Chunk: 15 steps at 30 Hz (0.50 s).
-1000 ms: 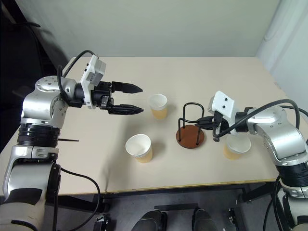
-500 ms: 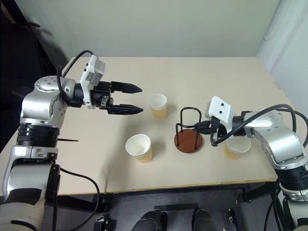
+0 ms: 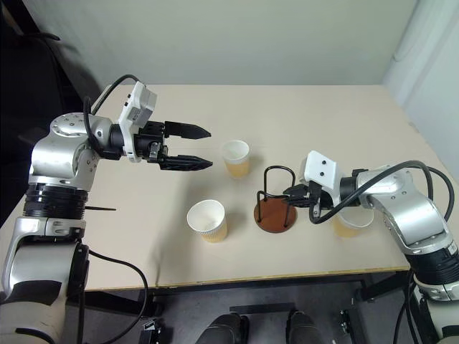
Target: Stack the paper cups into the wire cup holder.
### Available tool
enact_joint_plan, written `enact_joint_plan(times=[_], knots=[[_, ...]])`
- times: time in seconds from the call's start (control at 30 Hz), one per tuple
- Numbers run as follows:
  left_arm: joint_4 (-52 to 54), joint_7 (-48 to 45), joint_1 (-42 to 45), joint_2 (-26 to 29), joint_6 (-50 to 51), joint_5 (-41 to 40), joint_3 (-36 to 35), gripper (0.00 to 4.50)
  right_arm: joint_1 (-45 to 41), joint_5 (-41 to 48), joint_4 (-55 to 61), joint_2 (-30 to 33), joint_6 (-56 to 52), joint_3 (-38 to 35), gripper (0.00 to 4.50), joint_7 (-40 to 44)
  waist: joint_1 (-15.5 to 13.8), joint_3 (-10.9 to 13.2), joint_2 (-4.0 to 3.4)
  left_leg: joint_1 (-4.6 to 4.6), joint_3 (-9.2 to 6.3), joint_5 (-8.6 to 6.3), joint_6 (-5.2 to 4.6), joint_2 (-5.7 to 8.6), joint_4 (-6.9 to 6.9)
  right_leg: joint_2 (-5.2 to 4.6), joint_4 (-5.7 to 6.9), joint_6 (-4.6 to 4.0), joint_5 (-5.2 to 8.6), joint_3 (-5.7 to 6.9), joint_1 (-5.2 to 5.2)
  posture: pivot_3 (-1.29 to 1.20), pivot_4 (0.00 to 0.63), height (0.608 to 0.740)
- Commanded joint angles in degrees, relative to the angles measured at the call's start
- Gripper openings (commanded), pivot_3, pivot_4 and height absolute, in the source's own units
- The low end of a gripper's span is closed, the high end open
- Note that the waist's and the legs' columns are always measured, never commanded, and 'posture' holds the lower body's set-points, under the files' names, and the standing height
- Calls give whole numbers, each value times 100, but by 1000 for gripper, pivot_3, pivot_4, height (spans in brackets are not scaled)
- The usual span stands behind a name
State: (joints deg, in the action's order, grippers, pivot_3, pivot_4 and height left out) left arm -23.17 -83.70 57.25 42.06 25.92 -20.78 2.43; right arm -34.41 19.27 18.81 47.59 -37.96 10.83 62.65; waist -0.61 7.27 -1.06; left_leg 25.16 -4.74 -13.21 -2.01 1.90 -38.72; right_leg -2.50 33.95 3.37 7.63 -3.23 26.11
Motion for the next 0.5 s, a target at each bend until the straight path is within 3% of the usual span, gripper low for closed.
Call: enact_joint_plan(times=[0.03,0.2,0.5], knots=[[185,-44,152,128,34,-37,-84,4500,50,-46,218,101,132,24,2171,87,1,0,0,0,0,0,0,0,0,0,0,0,0,0,0,0,150,740],[217,-74,147,138,66,-47,-79,4500,183,-155,242,186,313,66,3987,163,1,0,0,0,0,0,0,0,-1,0,2,0,0,0,0,0,150,740],[285,-777,120,488,35,82,275,4500,38,39,24,661,350,-468,3987,408,1,0,0,0,0,0,0,0,-3,0,1,0,0,-1,-1,0,150,740]])
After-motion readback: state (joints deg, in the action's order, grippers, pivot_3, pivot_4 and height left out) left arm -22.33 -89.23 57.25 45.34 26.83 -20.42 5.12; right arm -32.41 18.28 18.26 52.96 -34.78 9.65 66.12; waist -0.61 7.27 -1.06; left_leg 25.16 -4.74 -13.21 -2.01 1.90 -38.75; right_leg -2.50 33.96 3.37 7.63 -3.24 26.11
